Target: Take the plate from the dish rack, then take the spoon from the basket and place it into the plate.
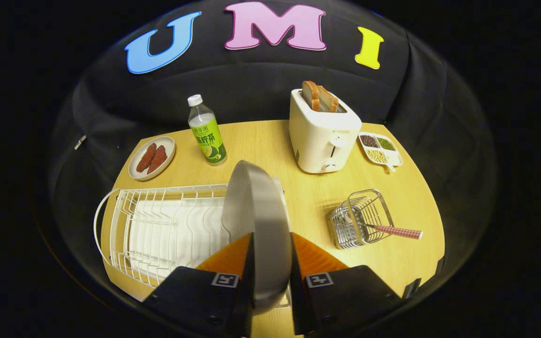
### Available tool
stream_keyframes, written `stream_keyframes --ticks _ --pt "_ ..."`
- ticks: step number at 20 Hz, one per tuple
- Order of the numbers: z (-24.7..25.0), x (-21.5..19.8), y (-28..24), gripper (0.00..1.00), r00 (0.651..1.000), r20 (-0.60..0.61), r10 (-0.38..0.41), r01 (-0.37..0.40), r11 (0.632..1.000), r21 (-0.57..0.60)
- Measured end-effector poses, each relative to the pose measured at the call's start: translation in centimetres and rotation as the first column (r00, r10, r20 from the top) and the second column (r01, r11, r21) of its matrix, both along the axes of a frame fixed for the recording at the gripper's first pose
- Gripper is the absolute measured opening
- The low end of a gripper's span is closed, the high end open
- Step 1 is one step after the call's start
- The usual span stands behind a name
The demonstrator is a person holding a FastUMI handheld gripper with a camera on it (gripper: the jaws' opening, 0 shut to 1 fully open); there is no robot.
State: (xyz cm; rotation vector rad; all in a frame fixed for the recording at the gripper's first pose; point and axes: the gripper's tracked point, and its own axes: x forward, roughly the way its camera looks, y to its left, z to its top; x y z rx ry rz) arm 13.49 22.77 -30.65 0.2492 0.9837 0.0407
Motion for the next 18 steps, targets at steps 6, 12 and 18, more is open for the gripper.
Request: stream_keyframes --ticks 6,12,18 --pt "3.4 1.3 -1.2 0.30 0.994 0.112 -0.005 0.023 0.987 -0.161" --pt "7.4 1.8 -2.1 0.30 0.980 0.190 -0.056 0.072 0.994 -0.077" --pt "12.3 -1.6 -7.3 0.30 0.962 0.264 -0.068 0.054 0.997 0.061"
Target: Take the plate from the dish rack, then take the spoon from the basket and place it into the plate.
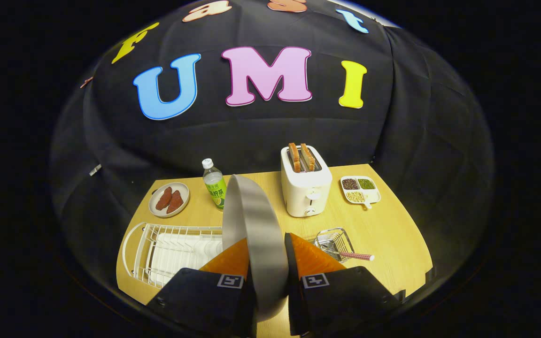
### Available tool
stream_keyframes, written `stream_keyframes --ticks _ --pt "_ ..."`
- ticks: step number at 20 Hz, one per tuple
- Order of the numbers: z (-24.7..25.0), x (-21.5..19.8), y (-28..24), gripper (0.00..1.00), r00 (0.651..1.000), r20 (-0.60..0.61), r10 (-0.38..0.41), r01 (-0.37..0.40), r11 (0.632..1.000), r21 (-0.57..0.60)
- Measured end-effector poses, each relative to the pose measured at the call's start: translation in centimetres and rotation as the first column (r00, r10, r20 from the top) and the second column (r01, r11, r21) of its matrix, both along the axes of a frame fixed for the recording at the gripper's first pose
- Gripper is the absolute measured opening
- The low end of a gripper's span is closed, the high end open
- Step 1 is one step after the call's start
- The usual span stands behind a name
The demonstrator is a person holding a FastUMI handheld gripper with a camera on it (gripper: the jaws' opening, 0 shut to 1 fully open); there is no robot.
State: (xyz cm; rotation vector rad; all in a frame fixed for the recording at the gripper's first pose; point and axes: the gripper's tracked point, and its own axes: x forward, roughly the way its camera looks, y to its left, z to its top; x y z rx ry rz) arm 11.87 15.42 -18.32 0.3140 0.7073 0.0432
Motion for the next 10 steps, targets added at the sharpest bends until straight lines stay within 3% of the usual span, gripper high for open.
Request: stream_keyframes --ticks 5,10 --pt "0.3 -6.2 -6.4 0.30 0.998 -0.012 0.062 -0.062 0.998 0.016" --pt "-4.0 -12.4 -10.1 0.30 0.991 -0.111 0.080 -0.069 0.992 0.105"
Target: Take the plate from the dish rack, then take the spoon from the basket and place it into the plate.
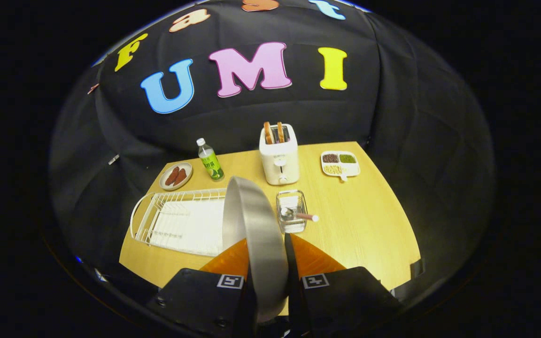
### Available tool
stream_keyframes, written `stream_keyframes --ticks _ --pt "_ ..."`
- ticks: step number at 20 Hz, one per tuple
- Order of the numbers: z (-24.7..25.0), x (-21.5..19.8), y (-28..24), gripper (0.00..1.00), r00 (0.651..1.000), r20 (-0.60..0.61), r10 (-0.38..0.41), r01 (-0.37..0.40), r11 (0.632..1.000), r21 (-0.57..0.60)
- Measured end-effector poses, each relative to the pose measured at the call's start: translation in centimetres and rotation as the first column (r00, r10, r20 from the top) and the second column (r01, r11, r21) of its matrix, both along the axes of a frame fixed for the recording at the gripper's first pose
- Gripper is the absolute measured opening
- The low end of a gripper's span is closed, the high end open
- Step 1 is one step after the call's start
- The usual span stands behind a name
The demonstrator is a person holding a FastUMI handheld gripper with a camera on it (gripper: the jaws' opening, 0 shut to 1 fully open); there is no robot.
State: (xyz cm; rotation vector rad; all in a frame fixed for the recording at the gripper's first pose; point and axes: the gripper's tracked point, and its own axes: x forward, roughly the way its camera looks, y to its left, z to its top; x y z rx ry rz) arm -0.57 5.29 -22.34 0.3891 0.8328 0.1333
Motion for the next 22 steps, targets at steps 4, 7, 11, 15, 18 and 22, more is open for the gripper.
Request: stream_keyframes --ticks 4,7,11,15,18,22 --pt "-3.7 -3.1 -1.0 0.30 0.997 -0.074 -0.011 0.017 0.996 0.086" --pt "-6.9 -4.3 -1.1 0.30 0.994 -0.108 0.022 -0.007 0.990 0.142" --pt "-11.1 -5.8 -1.3 0.30 0.983 -0.179 0.040 -0.003 0.979 0.205" --pt "-14.3 -6.8 -1.0 0.30 0.965 -0.257 0.041 0.033 0.960 0.278" --pt "-15.9 -7.1 -0.2 0.30 0.955 -0.293 0.054 0.043 0.948 0.316" --pt "-17.5 -6.8 0.2 0.31 0.948 -0.315 0.051 0.053 0.948 0.313"
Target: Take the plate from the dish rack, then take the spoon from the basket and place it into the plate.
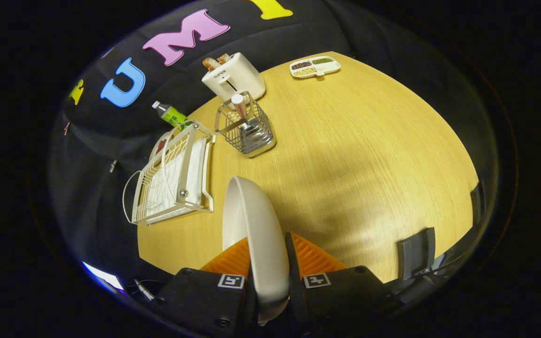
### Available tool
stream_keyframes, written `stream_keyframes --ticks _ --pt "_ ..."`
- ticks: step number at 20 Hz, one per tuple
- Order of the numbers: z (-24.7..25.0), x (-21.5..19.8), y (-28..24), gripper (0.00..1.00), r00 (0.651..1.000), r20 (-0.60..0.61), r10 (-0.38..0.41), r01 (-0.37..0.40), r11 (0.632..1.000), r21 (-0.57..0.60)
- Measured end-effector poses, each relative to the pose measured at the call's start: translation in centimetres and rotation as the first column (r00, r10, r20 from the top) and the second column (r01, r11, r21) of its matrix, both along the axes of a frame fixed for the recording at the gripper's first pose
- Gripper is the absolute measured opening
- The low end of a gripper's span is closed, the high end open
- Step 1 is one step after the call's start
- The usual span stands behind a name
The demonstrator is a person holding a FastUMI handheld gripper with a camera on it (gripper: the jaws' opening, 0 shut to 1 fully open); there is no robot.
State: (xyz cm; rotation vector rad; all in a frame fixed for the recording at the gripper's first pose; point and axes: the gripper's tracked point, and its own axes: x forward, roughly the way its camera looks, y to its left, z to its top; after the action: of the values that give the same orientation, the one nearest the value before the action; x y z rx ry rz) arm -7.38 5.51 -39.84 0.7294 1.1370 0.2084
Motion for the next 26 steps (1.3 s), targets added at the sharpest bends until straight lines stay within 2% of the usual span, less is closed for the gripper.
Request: stream_keyframes --ticks 3,6,11,12,16,18,21,26 --pt "-1.4 0.1 -0.8 0.33 1.000 -0.024 -0.003 0.002 0.999 -0.048" --pt "-2.2 -0.1 -1.6 0.47 0.999 -0.037 0.000 -0.003 0.995 -0.102" --pt "-3.3 -0.4 -3.9 0.56 0.999 -0.039 0.034 -0.043 0.967 -0.253" --pt "-2.9 -0.3 -4.0 0.64 0.999 -0.028 0.033 -0.039 0.967 -0.252" --pt "-1.3 0.4 -4.8 0.82 0.999 0.022 0.026 -0.020 0.970 -0.241" --pt "0.3 1.2 -5.4 0.86 0.996 0.081 0.047 -0.025 0.968 -0.249" --pt "3.7 3.0 -6.3 0.87 0.971 0.213 0.108 -0.048 0.961 -0.271" --pt "10.2 7.7 -7.8 0.87 0.881 0.427 0.202 -0.067 0.949 -0.310"
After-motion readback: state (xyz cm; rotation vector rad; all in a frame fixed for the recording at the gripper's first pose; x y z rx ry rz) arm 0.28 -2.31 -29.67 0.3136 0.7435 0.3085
